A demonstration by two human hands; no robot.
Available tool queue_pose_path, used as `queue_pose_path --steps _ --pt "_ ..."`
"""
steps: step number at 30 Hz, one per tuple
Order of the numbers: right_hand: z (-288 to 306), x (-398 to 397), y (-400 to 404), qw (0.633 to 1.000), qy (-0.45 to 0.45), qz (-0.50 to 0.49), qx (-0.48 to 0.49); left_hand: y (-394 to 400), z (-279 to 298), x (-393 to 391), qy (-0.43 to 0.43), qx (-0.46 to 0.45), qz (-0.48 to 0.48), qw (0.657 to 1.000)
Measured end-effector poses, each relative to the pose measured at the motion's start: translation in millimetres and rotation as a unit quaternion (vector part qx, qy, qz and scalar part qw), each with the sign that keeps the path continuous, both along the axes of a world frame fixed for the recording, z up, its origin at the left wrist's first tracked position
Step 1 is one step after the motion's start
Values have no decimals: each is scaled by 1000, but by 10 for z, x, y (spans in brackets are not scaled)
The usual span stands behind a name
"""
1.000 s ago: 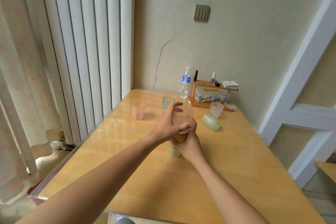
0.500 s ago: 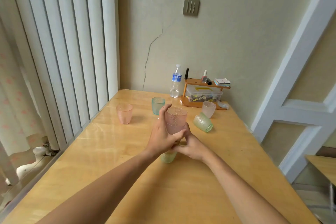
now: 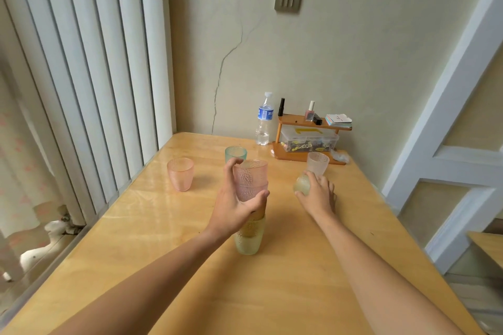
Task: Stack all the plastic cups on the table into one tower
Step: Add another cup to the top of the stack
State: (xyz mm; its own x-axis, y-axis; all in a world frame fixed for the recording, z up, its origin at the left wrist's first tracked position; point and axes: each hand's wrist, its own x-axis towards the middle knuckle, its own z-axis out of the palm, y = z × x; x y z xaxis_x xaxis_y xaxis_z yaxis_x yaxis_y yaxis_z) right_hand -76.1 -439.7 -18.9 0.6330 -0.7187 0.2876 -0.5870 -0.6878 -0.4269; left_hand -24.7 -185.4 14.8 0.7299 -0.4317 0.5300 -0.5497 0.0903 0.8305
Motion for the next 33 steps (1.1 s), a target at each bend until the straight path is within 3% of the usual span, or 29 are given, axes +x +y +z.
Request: queue_pose_path --steps 10,12,15,20,27,33 --pt "187 24 11 991 111 -49 -47 -16 10 18 5 11 -13 1000" --pt "234 3 85 997 73 -33 -11 12 24 -11 1 12 -19 1000" --pt "443 -39 338 993 -86 45 71 72 39 -44 -10 30 -35 999" --pt "1052 -193 904 934 -291 190 80 164 83 -76 -41 71 -59 995" --pt "1428 -321 1371 909 -335 239 64 292 126 -146 -22 100 -73 992" --pt "1297 -405 1585 920 -243 303 55 344 169 -186 -22 113 -74 991"
